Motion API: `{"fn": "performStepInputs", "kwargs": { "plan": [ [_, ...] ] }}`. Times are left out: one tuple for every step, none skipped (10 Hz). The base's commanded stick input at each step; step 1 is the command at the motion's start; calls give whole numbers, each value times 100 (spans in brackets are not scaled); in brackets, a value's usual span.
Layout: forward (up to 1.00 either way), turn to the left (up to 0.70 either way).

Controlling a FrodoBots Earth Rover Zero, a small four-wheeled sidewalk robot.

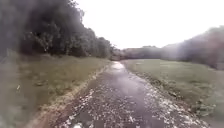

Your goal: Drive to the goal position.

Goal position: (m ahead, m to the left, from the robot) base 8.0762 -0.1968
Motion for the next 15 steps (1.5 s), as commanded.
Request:
{"fn": "performStepInputs", "kwargs": {
  "plan": [
    [85,-34],
    [85,-27],
    [85,-17],
    [85,-3],
    [85,0],
    [85,0],
    [85,0],
    [85,0],
    [85,0],
    [85,0],
    [85,0],
    [85,0],
    [85,0],
    [85,0],
    [85,0]
  ]
}}
